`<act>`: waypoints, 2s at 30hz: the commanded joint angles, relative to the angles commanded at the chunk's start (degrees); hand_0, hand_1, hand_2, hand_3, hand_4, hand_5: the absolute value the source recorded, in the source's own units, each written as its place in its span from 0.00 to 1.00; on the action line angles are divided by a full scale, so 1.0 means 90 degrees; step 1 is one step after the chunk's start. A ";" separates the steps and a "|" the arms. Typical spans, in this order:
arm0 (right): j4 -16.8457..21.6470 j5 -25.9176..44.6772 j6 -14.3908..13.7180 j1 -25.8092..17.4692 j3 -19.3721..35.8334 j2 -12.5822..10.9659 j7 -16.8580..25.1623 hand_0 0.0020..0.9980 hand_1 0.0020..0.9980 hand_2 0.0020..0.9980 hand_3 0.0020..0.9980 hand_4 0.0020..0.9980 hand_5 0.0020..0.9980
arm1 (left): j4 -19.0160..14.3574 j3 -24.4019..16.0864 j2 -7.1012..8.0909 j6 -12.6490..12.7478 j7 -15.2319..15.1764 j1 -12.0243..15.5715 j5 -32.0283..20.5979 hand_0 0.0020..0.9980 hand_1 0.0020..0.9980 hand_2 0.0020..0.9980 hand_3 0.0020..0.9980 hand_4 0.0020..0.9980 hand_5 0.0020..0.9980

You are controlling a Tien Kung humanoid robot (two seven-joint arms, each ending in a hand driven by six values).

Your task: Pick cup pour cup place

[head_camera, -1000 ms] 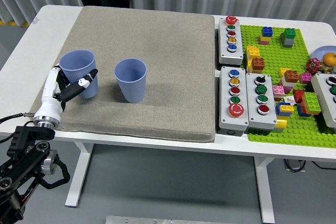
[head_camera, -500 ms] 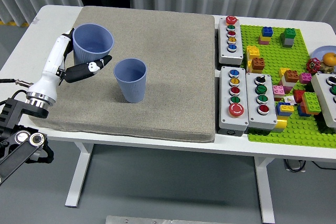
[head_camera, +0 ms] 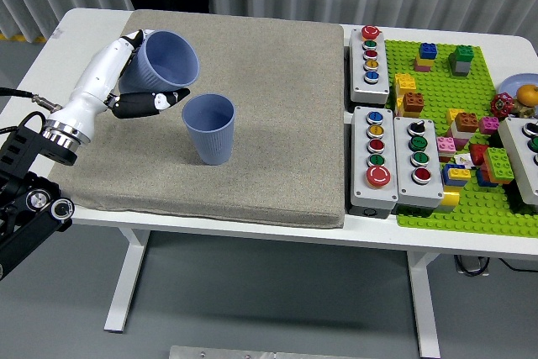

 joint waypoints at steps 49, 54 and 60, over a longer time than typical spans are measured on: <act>0.0000 0.0014 0.0010 0.0064 0.0013 -0.0027 0.0013 0.71 0.63 0.59 0.57 0.00 0.11 | -0.0160 0.0559 0.0662 -0.0712 0.0550 -0.0494 0.2760 0.55 0.54 0.58 0.59 0.72 0.14; 0.0000 0.0030 0.0006 0.0058 -0.0002 -0.0031 0.0017 0.71 0.63 0.59 0.57 0.00 0.11 | -0.0206 0.0663 0.0803 -0.0756 0.0574 -0.0587 0.2879 0.56 0.54 0.58 0.59 0.72 0.14; 0.0000 0.0032 0.0004 0.0059 -0.0004 -0.0035 0.0017 0.71 0.63 0.59 0.57 0.00 0.11 | -0.0220 0.0768 0.0900 -0.0780 0.0592 -0.0691 0.2944 0.56 0.54 0.58 0.59 0.72 0.14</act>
